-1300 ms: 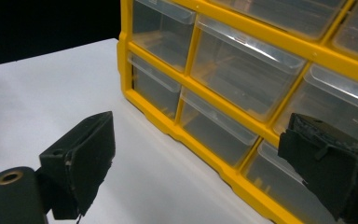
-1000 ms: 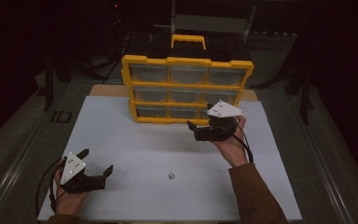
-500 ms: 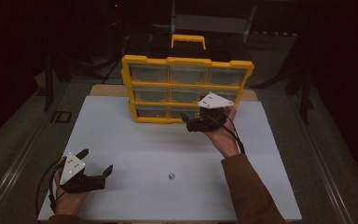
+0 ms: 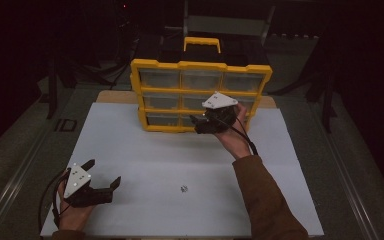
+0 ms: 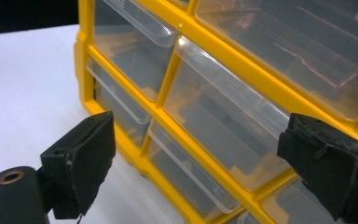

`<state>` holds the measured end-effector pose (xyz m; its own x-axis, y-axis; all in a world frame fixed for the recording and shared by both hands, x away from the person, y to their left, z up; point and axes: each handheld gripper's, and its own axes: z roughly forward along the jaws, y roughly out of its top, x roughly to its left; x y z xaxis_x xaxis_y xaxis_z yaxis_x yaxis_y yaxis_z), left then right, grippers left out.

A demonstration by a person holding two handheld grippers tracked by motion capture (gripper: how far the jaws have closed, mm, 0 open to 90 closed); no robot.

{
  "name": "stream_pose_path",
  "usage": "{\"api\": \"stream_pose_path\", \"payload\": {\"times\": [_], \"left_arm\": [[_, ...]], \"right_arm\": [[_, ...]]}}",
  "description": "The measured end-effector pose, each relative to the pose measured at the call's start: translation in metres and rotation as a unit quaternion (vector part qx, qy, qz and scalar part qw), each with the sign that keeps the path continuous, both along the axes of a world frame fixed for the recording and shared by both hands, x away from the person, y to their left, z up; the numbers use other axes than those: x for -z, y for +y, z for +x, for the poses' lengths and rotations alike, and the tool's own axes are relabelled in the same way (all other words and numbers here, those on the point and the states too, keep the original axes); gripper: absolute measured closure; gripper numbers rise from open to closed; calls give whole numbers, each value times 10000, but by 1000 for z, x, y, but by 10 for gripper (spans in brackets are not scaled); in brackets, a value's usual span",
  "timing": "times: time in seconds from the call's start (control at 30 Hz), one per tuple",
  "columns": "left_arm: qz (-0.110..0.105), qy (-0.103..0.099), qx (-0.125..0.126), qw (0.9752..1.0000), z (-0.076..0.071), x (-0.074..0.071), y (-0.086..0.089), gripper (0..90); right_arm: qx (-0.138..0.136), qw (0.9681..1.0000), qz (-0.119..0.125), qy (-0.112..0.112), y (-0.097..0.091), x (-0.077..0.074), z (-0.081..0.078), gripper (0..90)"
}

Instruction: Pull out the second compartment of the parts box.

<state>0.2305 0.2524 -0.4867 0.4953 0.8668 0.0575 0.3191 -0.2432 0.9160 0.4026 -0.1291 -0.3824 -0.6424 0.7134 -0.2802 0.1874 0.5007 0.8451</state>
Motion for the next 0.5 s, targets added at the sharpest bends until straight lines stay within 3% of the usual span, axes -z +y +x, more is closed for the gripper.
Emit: {"api": "stream_pose_path", "payload": {"times": [0.3,0.5], "left_arm": [[-1,2,3,10000,0,0,0,0],[4,20,21,10000,0,0,0,0]], "right_arm": [[89,9988,-475,-92,7,1,8,98],[133,9953,-918,-295,15,-1,9,98]]}}
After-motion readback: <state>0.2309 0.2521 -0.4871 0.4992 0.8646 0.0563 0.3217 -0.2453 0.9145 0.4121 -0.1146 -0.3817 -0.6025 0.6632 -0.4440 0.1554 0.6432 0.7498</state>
